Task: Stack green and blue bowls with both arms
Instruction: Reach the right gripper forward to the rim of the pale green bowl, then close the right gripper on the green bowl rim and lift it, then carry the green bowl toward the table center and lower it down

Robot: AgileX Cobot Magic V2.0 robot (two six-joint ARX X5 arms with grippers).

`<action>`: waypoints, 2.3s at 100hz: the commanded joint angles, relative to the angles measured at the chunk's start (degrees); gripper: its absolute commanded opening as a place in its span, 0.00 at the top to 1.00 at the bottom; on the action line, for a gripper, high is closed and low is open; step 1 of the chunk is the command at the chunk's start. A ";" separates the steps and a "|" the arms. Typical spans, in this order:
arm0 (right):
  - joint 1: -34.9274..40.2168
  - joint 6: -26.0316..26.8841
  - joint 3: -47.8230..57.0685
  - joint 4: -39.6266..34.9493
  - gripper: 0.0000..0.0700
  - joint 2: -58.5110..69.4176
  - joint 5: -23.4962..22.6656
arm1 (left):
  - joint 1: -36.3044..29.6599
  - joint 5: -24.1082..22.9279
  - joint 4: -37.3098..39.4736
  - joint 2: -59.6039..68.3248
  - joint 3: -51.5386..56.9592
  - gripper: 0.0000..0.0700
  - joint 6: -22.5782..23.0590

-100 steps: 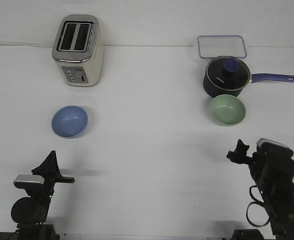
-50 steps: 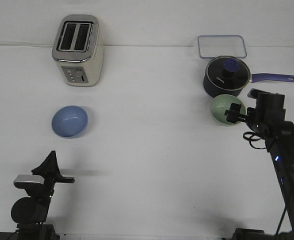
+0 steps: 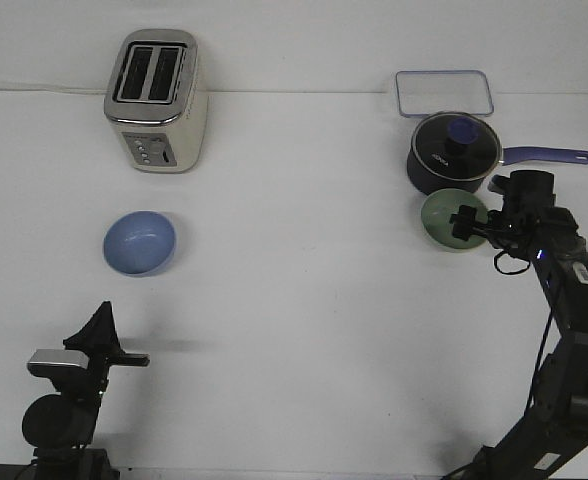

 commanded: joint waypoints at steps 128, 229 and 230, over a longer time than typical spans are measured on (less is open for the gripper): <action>13.62 -1.84 -6.32 -8.28 1.00 -30.82 -12.22 | -0.11 0.13 0.57 -0.04 -1.07 0.98 0.09; 42.49 4.07 -20.28 2.05 1.00 -14.29 -8.11 | -0.11 0.13 0.57 -0.04 -1.07 0.98 0.09; 42.56 4.02 -20.28 2.05 1.00 -14.16 -8.09 | -0.11 0.13 0.57 -0.04 -1.07 0.98 0.09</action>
